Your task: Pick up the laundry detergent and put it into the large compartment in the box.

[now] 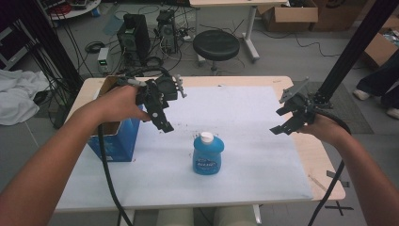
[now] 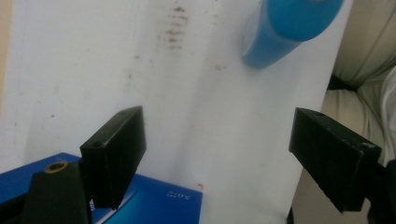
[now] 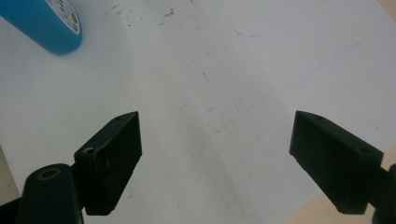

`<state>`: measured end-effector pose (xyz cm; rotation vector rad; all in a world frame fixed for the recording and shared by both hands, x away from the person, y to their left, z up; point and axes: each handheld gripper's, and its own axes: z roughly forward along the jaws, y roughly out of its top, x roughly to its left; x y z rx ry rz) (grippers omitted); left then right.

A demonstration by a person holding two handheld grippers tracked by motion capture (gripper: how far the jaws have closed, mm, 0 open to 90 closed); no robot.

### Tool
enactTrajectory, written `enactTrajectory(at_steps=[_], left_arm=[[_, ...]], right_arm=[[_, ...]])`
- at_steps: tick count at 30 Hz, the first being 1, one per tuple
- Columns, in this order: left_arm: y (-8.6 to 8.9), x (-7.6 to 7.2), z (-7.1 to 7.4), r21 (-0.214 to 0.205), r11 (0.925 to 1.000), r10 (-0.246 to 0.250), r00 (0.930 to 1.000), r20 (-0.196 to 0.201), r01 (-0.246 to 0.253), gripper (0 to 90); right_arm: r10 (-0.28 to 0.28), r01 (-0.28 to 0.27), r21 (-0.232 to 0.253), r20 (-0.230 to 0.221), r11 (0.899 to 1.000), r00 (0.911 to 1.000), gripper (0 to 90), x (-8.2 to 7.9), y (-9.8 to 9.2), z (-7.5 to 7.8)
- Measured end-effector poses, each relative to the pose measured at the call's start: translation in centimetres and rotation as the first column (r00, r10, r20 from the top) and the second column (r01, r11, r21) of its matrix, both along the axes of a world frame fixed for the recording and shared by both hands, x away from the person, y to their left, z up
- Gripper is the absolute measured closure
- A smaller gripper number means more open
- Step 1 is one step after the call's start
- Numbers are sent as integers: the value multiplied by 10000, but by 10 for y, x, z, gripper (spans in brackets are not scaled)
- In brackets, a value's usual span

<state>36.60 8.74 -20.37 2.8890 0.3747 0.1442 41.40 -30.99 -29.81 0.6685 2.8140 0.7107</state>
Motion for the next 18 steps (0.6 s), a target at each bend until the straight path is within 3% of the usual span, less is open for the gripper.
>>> enactTrajectory(at_steps=[6,18], left_arm=[[-18,-14,8,-251,9981,-567,9984,-8,567,195],[-56,-31,7,-90,9851,-1719,9851,25,1719,194]], right_arm=[[58,-58,47,24,10000,10000,167,0,2,1],[161,-161,87,56,9998,9999,167,-1,6,2]])
